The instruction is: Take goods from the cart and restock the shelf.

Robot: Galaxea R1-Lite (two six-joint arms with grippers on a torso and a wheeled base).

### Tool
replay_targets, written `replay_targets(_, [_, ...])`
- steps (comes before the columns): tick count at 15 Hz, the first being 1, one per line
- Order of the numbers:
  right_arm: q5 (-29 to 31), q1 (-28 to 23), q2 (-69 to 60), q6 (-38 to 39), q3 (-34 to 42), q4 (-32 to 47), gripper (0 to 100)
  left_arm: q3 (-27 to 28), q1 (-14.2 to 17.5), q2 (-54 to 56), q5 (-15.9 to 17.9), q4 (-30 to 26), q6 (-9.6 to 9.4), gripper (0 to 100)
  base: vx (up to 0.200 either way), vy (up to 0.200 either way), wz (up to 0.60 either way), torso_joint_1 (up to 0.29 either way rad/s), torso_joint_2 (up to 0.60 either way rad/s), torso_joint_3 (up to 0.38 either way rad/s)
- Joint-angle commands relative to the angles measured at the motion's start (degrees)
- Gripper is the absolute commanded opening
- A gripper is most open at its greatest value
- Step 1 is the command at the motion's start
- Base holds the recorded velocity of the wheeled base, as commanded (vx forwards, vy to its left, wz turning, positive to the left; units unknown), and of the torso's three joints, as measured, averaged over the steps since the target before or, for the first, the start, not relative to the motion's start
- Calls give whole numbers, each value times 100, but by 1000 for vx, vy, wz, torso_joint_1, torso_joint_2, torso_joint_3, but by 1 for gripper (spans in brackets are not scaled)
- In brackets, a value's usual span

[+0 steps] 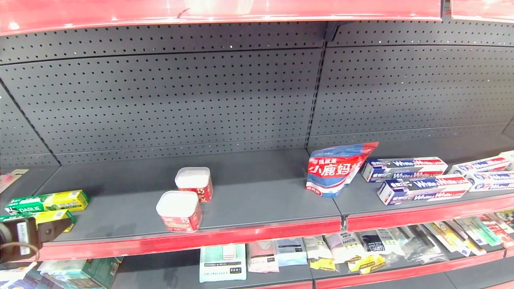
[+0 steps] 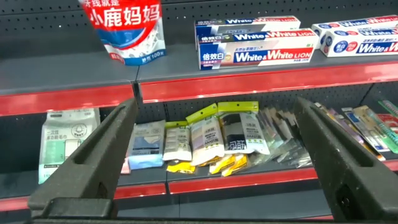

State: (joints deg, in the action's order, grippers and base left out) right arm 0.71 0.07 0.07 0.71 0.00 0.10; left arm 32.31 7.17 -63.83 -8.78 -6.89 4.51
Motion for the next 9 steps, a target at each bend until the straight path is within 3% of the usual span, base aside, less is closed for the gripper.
replay_targets(1, [0, 1, 10, 0, 0, -1, 100, 443, 171, -1615, 104, -102, -91, 100, 0, 0, 0, 0, 0, 0])
replay_targets(3, [0, 1, 10, 0, 0, -1, 100, 584, 101, -2063, 113, -102, -179, 100, 0, 0, 0, 0, 0, 0])
replay_targets(4, [0, 1, 1, 0, 0, -1, 100, 628, 101, -2257, 122, -93, -346, 100, 0, 0, 0, 0, 0, 0])
replay_targets(5, [0, 1, 1, 0, 0, -1, 100, 725, 101, -2476, 192, -76, -627, 100, 0, 0, 0, 0, 0, 0])
replay_targets(6, [0, 1, 1, 0, 0, -1, 100, 848, 83, -2591, 289, -76, -732, 100, 0, 0, 0, 0, 0, 0])
replay_targets(9, [0, 1, 1, 0, 0, -1, 100, 1094, -242, -2916, 403, -67, -750, 100, 0, 0, 0, 0, 0, 0])
